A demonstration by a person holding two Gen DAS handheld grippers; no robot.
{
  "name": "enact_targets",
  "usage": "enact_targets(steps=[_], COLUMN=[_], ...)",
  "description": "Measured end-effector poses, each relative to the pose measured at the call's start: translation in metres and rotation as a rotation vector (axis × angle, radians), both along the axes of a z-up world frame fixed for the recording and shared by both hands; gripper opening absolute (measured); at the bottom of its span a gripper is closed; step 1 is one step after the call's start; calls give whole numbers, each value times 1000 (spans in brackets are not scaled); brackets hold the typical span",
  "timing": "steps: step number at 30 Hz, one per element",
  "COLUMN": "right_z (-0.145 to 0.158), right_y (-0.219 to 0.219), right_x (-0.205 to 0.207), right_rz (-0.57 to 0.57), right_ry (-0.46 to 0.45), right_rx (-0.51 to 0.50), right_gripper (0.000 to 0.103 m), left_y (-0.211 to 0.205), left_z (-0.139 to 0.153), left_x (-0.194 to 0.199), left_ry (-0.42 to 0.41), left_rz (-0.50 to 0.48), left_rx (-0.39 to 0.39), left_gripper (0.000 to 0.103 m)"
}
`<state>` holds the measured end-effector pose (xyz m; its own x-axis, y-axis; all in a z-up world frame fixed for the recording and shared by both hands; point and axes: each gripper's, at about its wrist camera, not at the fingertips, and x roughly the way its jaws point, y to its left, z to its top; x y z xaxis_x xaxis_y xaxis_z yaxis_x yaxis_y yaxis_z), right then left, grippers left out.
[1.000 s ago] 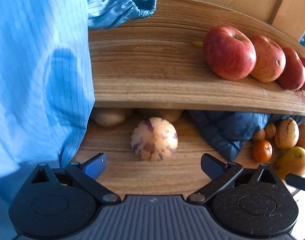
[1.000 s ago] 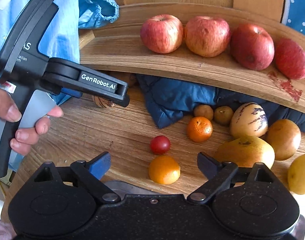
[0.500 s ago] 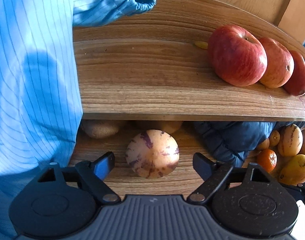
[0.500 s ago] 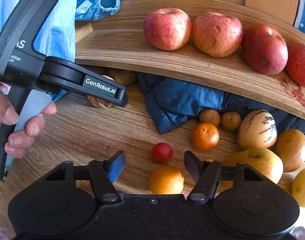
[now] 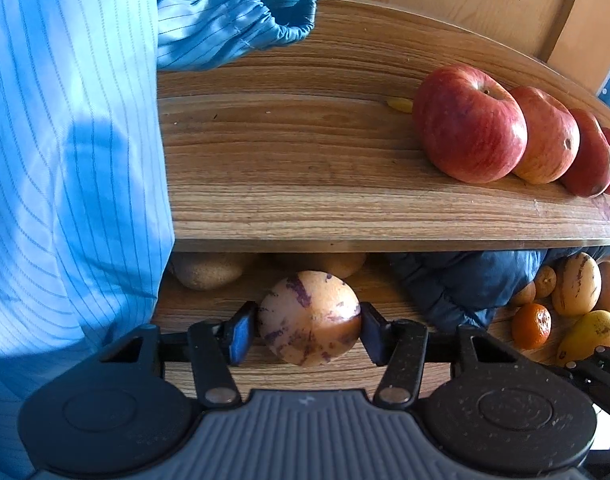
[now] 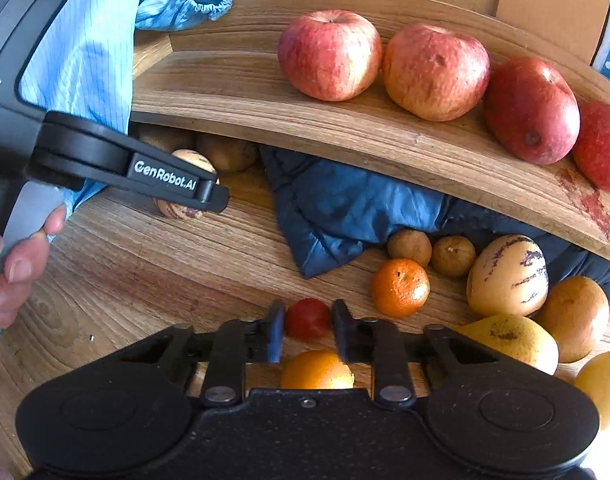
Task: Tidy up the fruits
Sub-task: 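Close left tool on pepino while right tool grips tomato, carry both to tray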
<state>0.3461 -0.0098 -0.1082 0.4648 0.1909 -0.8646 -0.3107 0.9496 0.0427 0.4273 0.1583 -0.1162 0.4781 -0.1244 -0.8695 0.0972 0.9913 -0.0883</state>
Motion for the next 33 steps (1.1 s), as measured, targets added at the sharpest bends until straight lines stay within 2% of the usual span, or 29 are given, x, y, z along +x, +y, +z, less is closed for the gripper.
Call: enact_targets(steps=[2, 11, 19, 25, 33], right_z=[0, 10, 34, 44, 45], right_y=[0, -12, -37, -70, -125], right_x=[1, -16, -45, -80, -130], right_rz=[0, -34, -110, -207, -368], right_ry=[0, -35, -113, -146, -128], right_rx=[2, 39, 67, 41, -4], right_gripper=[26, 25, 25, 25, 25], left_y=[0, -12, -34, -60, -116], left_z=[4, 7, 15, 30, 47], left_x=[-21, -45, -74, -93, -113], left_ry=[-3, 16, 25, -7, -33], left_rz=[0, -9, -55, -102, -232], left_rx=[-2, -10, -29, -33, -65], left_gripper=[58, 57, 57, 57, 58])
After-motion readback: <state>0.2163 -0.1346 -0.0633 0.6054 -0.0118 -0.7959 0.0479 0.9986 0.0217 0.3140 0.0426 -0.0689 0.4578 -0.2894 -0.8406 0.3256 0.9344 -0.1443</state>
